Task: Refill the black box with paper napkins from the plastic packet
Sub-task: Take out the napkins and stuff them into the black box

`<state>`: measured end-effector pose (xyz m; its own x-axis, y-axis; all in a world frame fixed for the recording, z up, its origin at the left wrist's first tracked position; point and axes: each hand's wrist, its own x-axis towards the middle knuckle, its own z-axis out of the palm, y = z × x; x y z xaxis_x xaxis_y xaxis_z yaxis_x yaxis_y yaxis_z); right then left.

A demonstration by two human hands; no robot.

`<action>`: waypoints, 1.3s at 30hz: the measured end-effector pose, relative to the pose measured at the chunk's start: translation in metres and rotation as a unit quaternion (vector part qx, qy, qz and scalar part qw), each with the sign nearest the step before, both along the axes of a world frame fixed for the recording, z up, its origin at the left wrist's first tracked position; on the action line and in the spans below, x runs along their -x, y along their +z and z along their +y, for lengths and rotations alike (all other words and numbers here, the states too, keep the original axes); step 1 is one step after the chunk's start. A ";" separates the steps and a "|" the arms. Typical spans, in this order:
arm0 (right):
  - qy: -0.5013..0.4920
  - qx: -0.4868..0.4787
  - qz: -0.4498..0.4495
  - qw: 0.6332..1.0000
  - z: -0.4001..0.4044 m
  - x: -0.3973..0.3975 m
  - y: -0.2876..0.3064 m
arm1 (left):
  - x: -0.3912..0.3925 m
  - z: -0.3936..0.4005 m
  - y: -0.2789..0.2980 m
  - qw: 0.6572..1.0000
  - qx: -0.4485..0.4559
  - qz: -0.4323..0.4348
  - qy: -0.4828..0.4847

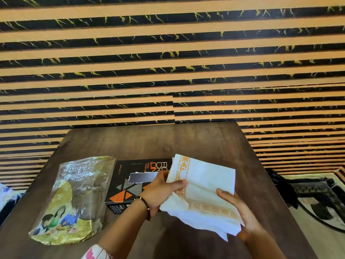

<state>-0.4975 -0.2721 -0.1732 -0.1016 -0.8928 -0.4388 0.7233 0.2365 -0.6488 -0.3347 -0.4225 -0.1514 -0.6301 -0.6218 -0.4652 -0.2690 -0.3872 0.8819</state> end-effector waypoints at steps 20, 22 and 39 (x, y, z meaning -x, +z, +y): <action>-0.113 0.045 0.061 0.991 0.020 0.044 -0.007 | 0.002 -0.024 -0.015 0.872 0.450 -0.192 -0.024; -0.100 0.035 0.122 0.987 0.024 0.051 -0.013 | 0.004 -0.026 -0.034 0.806 0.481 -0.321 -0.127; 0.131 -0.226 0.149 0.954 0.002 0.070 -0.039 | -0.021 -0.009 -0.064 0.693 0.606 -0.313 -0.234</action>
